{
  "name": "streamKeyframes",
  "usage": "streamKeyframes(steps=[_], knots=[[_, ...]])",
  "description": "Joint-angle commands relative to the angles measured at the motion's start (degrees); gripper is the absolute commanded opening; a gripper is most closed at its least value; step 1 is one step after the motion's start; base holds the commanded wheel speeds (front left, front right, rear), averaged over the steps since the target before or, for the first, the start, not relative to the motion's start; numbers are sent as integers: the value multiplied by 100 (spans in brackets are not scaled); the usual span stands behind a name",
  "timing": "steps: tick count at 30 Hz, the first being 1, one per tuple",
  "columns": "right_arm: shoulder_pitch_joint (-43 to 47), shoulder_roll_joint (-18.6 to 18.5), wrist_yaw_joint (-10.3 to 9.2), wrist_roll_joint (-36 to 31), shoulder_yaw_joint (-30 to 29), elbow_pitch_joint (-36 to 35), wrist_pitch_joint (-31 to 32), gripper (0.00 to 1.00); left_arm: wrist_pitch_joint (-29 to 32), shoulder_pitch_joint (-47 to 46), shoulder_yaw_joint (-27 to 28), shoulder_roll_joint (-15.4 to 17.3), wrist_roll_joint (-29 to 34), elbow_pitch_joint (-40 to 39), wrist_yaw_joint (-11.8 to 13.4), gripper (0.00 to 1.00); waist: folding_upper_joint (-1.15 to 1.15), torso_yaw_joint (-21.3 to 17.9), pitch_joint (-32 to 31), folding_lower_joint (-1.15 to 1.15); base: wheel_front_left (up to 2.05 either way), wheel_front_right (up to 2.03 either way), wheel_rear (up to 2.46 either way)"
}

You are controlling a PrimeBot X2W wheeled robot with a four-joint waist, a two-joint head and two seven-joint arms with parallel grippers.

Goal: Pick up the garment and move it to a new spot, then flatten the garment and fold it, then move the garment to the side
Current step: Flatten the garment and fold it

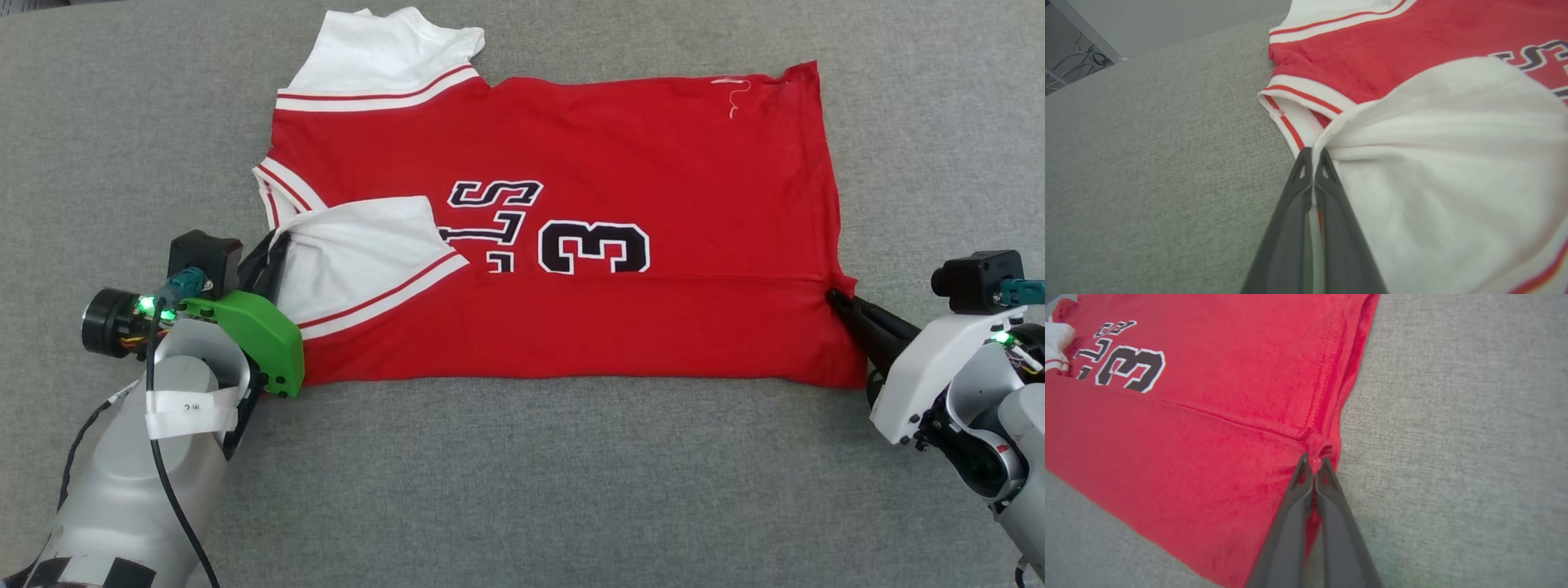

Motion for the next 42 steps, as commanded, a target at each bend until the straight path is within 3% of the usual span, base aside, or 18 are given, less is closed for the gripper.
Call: streamKeyframes(steps=[1,3,4,5,6,7,15,18,23,31,37,42], knots=[[-97,19,-4,24,80,59,-47,0,-51,-147,-45,-46,-56,109,-14,0,0,7,-3,-1,0,0,0],[-135,13,-4,60,162,108,-116,0,-82,-210,-109,-76,-72,271,-15,0,0,17,-30,-1,0,0,0],[-150,13,-4,81,185,138,-175,0,-95,-237,-122,-91,-98,356,-16,34,0,21,-60,-1,0,0,0],[-162,6,-4,84,204,158,-222,20,-104,-259,-136,-94,-113,411,-16,100,0,29,-93,-1,0,0,0],[-171,-1,-4,89,225,170,-281,46,-115,-290,-146,-90,-118,456,-16,100,0,41,-142,-1,0,0,0],[-174,-1,-4,106,231,170,-332,100,-121,-306,-163,-91,-130,480,-16,100,0,49,-182,-1,0,0,0],[79,-246,-4,102,82,5,-720,100,-96,-512,-553,7,-469,537,-17,100,0,242,-619,-1,0,0,0],[230,-303,-4,54,-34,-98,-759,100,256,-589,-878,164,-774,368,-17,100,0,279,-786,-1,0,0,0],[421,-293,-4,-77,-205,-200,-700,100,1667,-667,-1566,527,-1792,-312,-17,100,0,329,-953,-1,0,0,0],[597,-121,-4,-282,-381,-386,-458,100,4110,-1012,-2566,1446,-3116,-1599,-17,100,0,326,-1055,-1,0,0,0],[670,-19,-4,-371,-478,-479,-356,100,5116,-1059,-2924,1743,-3686,-1944,-17,100,0,236,-1044,-1,0,0,0],[652,34,-4,-408,-501,-547,-277,100,5386,-950,-3079,1786,-3894,-1894,-17,100,0,115,-935,-1,0,0,0]])
